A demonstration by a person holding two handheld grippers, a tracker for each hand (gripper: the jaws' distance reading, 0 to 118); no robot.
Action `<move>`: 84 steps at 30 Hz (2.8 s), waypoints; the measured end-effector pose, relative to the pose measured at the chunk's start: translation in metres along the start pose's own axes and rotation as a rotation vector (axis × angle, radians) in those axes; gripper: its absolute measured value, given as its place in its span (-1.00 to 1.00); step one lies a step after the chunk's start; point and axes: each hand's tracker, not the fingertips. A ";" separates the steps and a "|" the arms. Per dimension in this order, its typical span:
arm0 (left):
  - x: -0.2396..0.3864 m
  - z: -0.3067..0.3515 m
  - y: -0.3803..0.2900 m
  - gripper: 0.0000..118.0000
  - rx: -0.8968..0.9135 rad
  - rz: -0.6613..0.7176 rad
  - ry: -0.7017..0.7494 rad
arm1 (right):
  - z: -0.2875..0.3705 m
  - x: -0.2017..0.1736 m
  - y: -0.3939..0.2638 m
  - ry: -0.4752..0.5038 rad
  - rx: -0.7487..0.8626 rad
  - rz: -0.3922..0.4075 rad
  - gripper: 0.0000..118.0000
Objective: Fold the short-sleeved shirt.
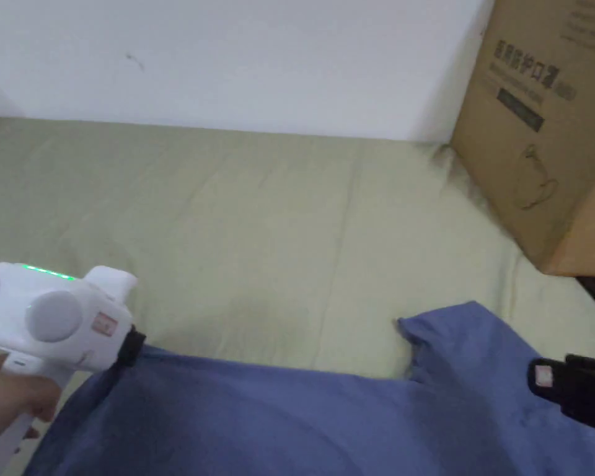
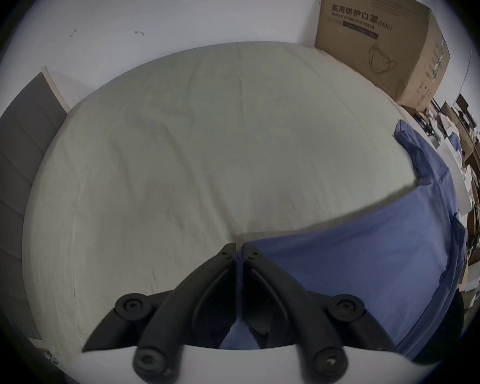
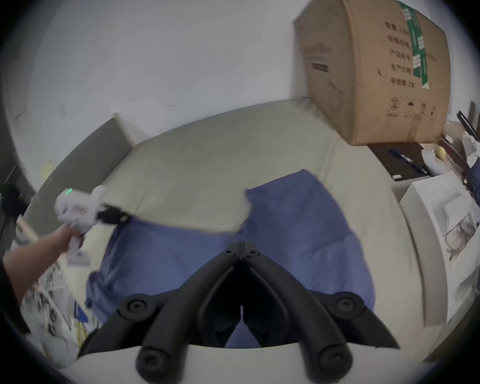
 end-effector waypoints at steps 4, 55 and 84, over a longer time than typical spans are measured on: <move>0.008 0.014 -0.002 -0.98 0.047 -0.027 0.004 | -0.084 0.056 0.054 0.008 -0.247 -0.122 -0.43; 0.003 0.170 -0.220 -0.97 0.117 0.267 -0.185 | 0.119 0.105 -0.128 -0.021 -0.242 -0.305 -1.00; 0.105 0.287 -0.232 -0.74 0.667 0.136 0.017 | 0.199 -0.088 -0.127 0.017 0.453 0.033 -0.92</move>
